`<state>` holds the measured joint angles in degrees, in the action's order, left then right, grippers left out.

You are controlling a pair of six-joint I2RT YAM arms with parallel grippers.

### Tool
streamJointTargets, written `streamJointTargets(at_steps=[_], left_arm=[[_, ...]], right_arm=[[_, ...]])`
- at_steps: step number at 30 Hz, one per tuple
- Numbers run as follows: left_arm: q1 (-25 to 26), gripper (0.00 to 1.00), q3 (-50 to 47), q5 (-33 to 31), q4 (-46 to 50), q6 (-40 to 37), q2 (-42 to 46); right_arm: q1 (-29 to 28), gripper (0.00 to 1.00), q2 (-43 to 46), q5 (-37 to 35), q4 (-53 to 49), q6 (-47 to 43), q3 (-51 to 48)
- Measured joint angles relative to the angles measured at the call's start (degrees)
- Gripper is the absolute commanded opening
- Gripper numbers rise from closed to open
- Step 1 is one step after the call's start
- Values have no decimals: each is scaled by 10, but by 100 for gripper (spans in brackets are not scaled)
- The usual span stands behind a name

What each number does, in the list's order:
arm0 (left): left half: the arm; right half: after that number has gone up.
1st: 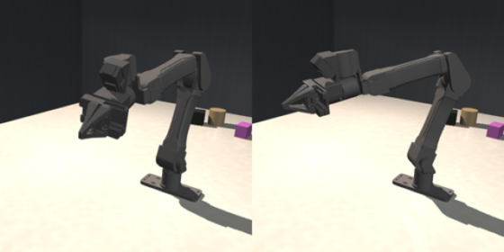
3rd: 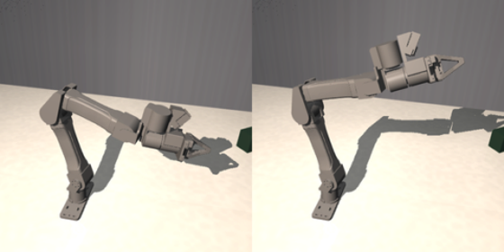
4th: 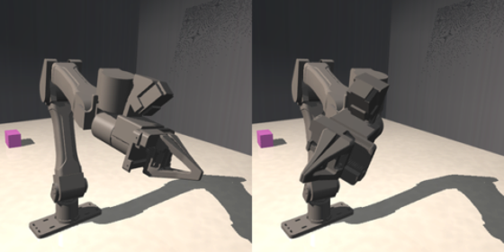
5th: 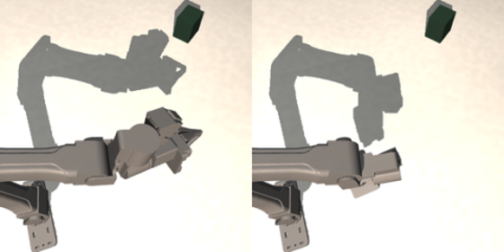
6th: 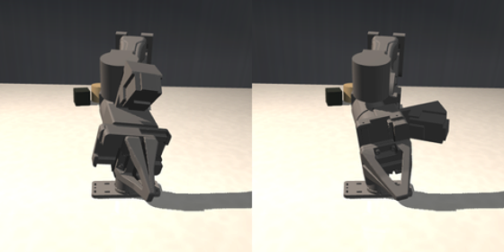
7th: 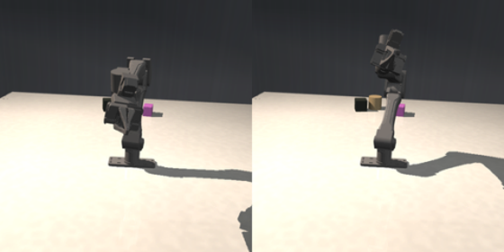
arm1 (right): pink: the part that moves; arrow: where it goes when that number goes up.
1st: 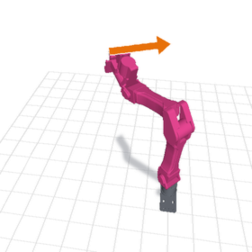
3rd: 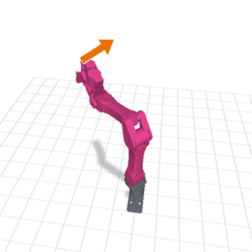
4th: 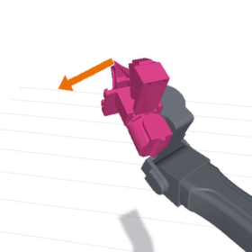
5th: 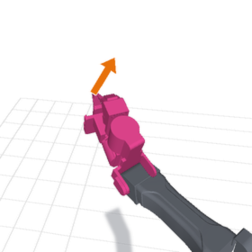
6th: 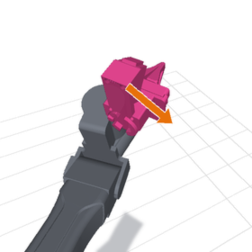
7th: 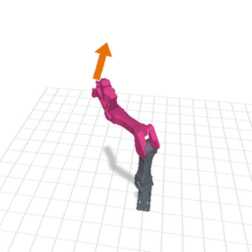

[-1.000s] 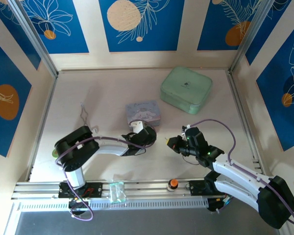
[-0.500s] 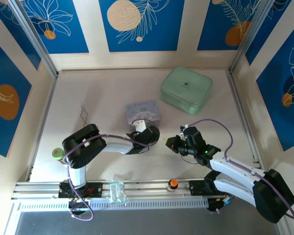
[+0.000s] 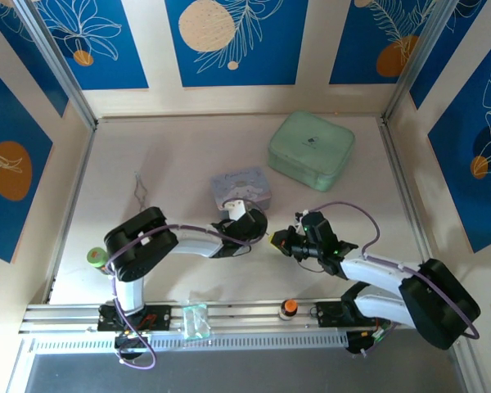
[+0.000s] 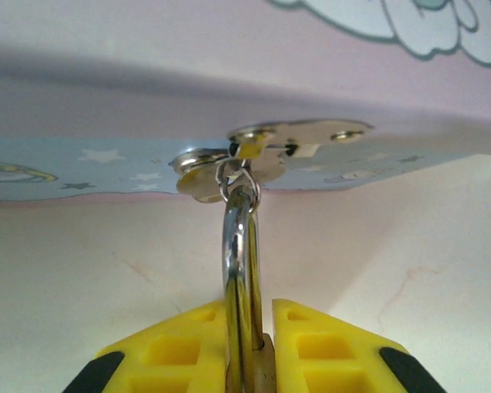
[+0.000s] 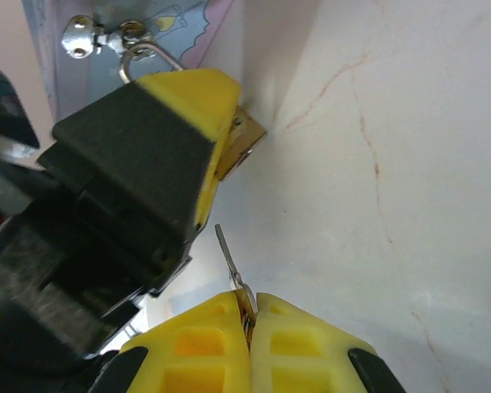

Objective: Unlock a padlock with a key

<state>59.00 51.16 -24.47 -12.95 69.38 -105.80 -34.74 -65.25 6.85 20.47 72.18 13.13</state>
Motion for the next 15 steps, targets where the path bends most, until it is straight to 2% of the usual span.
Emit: streamJointTargets(at_steps=[10,15], left_arm=[[-1,5,-59,38,-17,49,69],[0,5,-87,48,-44,84,87]], right_arm=[[30,0,-93,90,166,70,-28],[21,0,-149,112,227,111,-29]])
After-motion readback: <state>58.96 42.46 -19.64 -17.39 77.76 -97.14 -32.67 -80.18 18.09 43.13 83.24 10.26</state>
